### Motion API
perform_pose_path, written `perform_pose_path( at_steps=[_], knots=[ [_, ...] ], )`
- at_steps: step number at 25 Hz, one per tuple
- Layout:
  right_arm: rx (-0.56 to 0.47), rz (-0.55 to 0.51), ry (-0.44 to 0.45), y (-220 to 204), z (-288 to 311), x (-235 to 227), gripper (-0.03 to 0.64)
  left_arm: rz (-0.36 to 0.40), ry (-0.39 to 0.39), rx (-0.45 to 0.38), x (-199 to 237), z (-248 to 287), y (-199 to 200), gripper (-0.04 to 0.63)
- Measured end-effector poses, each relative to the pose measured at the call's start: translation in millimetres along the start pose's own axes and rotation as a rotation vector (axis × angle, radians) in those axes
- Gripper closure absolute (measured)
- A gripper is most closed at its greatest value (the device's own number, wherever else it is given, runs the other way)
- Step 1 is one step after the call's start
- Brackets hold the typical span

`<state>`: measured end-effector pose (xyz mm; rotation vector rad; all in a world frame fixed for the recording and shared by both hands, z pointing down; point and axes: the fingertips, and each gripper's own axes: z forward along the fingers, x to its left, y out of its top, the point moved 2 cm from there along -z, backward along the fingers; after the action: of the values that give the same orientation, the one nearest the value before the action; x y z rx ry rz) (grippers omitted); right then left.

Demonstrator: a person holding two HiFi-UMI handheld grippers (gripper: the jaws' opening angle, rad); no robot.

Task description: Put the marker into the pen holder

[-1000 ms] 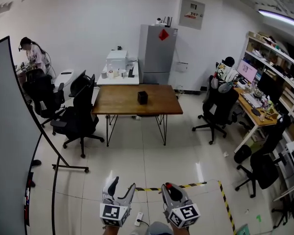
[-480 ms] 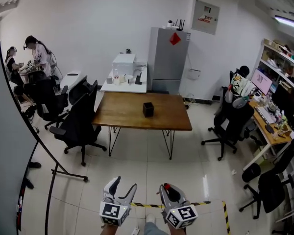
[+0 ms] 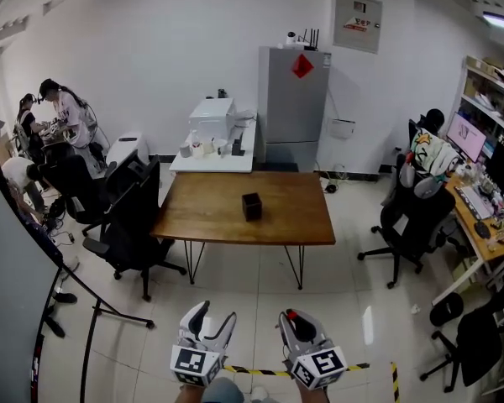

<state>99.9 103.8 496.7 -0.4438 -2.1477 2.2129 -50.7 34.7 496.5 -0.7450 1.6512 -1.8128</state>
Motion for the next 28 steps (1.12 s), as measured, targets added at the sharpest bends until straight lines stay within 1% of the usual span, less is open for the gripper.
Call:
perform_pose_path(
  at_steps=[3, 6, 8, 12, 15, 18, 20, 24, 28],
  knots=[
    [0.017, 0.021, 0.002, -5, 15, -16, 0.561, 0.004, 0.008, 0.043, 11, 20, -9, 0.327],
    [0.02, 0.017, 0.002, -5, 32, -31, 0.561, -0.005, 0.001, 0.035, 18, 47, -8, 0.327],
    [0.027, 0.017, -0.01, -6, 45, -44, 0.561, 0.013, -0.024, 0.045, 23, 70, -13, 0.327],
    [0.032, 0.006, -0.058, -2, 78, -74, 0.561, -0.029, -0.077, 0.015, 32, 122, -6, 0.327],
    [0.026, -0.016, -0.096, 8, 113, -99, 0.561, -0.026, -0.116, 0.003, 50, 164, -1, 0.327],
    [0.02, -0.037, -0.109, 20, 159, -112, 0.561, -0.023, -0.143, -0.022, 80, 203, 13, 0.327],
    [0.012, -0.049, -0.108, 30, 193, -115, 0.561, -0.03, -0.147, -0.047, 107, 226, 24, 0.327],
    [0.015, -0.07, -0.095, 42, 261, -117, 0.561, -0.053, -0.128, -0.074, 163, 265, 38, 0.327],
    [0.034, -0.07, -0.081, 42, 313, -115, 0.561, -0.027, -0.123, -0.082, 204, 288, 47, 0.327]
  ],
)
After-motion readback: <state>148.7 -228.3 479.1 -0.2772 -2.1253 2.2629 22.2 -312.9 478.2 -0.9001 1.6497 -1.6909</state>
